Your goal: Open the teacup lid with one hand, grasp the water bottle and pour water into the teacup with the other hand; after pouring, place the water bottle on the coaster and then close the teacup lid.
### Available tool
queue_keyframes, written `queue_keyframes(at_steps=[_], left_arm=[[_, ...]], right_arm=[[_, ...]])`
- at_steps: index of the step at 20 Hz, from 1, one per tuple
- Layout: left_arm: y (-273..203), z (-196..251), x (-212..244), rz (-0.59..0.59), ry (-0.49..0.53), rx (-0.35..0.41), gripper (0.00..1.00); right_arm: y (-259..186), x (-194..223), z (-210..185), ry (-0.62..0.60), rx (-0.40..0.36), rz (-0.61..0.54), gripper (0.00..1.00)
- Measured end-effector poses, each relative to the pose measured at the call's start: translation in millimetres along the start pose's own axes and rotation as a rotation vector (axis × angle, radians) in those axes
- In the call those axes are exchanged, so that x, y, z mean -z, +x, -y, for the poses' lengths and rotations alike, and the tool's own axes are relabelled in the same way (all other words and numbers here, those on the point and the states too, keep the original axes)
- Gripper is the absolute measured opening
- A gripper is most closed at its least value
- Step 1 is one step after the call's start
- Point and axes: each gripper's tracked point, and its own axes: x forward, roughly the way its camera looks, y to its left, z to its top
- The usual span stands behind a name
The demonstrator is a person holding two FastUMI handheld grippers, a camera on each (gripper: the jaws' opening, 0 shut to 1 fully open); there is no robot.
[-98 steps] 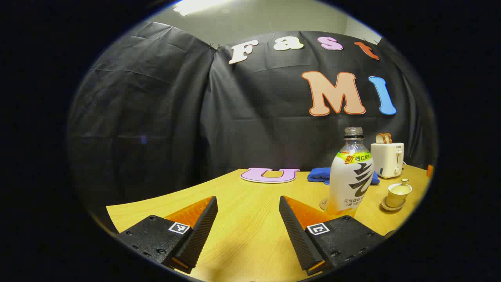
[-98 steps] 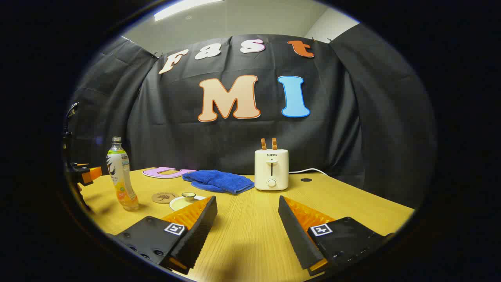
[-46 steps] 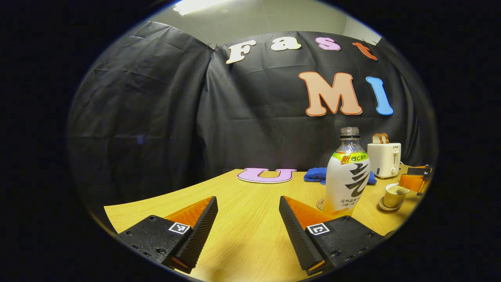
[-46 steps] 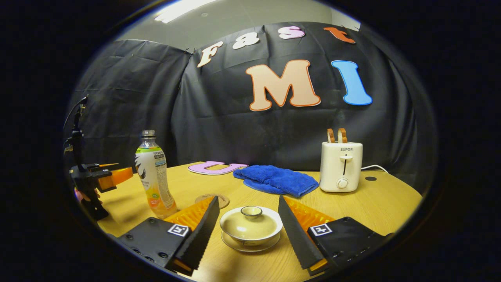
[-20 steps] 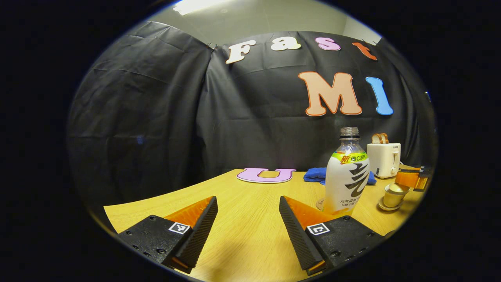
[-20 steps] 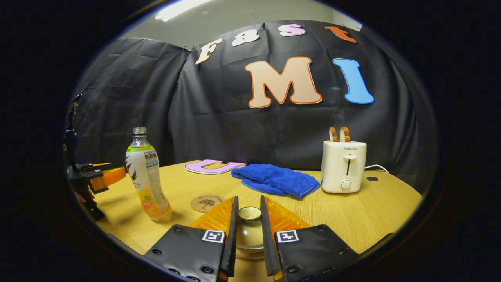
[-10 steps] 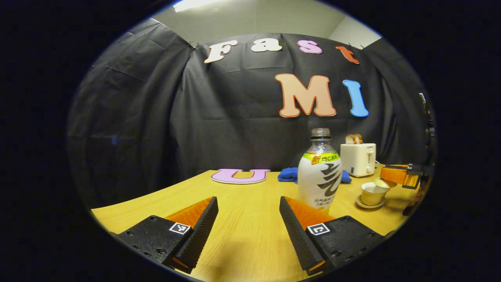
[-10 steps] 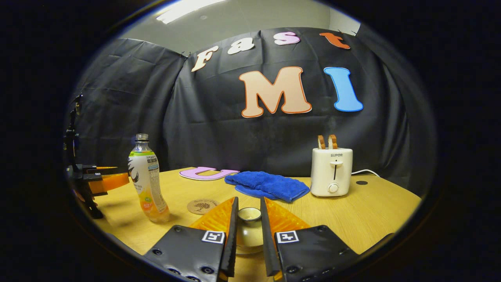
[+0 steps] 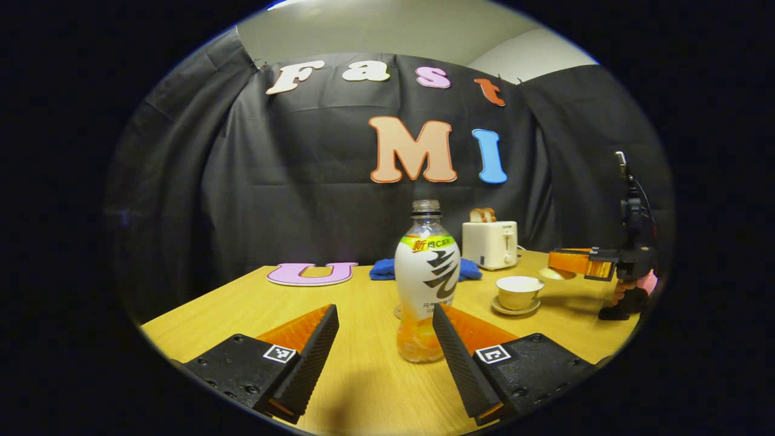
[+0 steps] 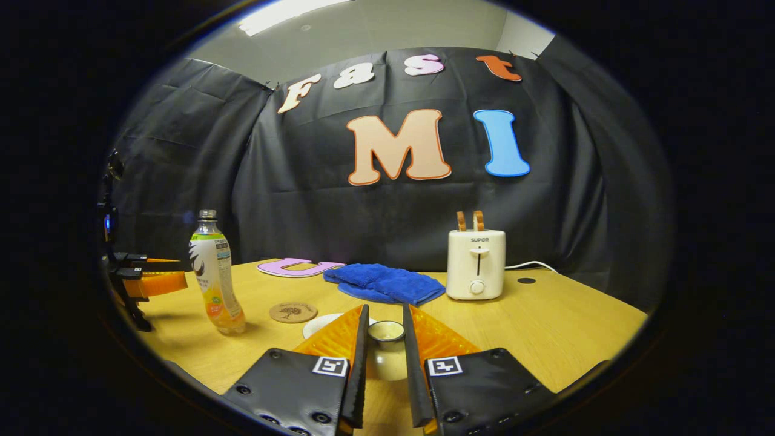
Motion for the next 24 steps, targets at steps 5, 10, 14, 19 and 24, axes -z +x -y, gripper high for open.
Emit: queue_keyframes(at_steps=[5, 10, 14, 19, 24], left_arm=[[4.3, 10.5, 0.6, -0.007, -0.006, 0.051, 0.92], [22.5, 22.2, 7.2, -0.046, -0.017, 0.081, 0.92], [41.0, 26.7, 11.3, -0.074, -0.023, 0.07, 0.92], [65.4, 32.9, 19.8, -0.119, -0.024, 0.05, 0.92], [80.2, 34.5, 26.8, -0.163, -0.022, 0.03, 0.92]], right_arm=[[-10.1, -0.8, 19.0, -0.001, 0.043, 0.002, 0.33], [-15.4, -2.2, 35.7, -0.002, 0.083, 0.005, 0.33], [-20.8, -3.1, 46.5, -0.003, 0.108, 0.007, 0.33], [-25.7, -3.0, 55.4, -0.003, 0.121, 0.008, 0.33], [-28.1, -4.3, 65.1, -0.003, 0.132, 0.007, 0.33]])
